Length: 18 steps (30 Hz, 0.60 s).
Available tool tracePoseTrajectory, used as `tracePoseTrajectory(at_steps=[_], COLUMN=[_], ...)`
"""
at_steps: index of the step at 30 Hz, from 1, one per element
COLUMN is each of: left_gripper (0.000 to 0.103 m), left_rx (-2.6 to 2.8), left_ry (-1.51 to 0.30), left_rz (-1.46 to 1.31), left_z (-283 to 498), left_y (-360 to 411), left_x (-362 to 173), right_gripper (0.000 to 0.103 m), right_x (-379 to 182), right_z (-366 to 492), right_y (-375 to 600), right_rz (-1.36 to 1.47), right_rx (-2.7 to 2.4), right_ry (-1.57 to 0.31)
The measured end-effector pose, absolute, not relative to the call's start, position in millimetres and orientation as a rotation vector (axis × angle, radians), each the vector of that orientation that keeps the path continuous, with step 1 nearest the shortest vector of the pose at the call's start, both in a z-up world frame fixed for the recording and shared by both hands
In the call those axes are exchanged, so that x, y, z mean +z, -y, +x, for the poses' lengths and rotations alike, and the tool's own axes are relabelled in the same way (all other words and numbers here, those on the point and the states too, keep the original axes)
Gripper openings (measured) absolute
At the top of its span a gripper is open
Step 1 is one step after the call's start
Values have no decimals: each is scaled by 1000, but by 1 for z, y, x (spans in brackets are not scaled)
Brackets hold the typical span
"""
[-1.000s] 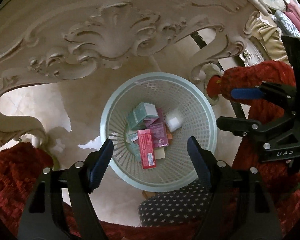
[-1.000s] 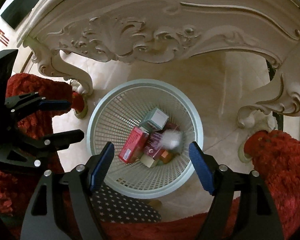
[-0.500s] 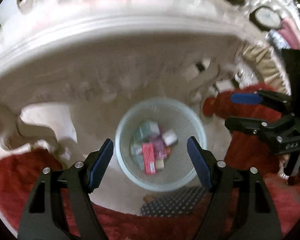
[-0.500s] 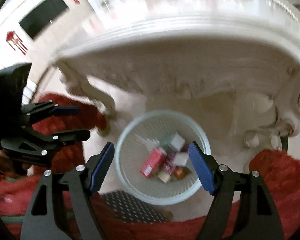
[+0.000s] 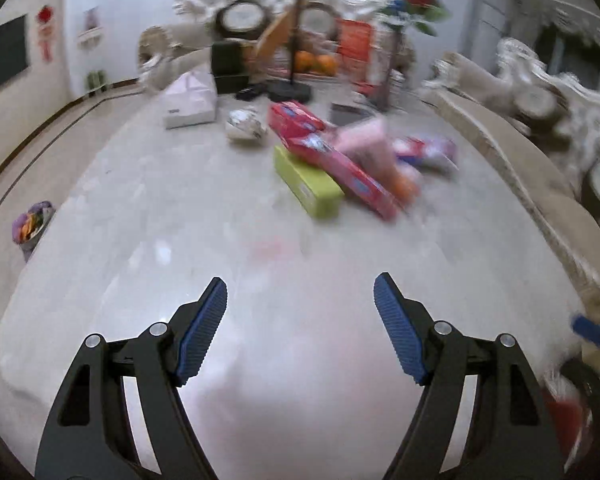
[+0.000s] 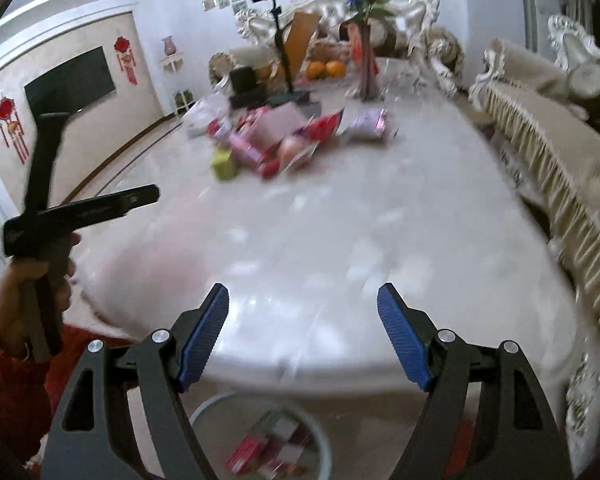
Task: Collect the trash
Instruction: 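Move both open tools back toward the table items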
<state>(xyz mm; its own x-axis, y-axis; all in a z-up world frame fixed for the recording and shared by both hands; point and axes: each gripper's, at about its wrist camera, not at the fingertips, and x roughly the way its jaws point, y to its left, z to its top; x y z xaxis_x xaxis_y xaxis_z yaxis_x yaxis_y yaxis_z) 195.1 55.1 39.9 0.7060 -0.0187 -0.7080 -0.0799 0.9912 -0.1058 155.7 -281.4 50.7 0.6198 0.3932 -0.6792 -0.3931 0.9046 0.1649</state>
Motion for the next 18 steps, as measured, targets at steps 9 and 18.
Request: tracePoseTrajectory(at_steps=[9,18], left_gripper=[74,74], left_rx=[110,139], left_ry=[-847,-881], left_rz=[-189,-168], left_z=[289,312], left_y=[-45,-47], left_x=[14,4], right_gripper=[73,73], right_x=[44,41], right_z=[266,364], right_y=[274,271], right_rz=[-97,-87], right_rx=[367,303], right_ry=[-748,-772])
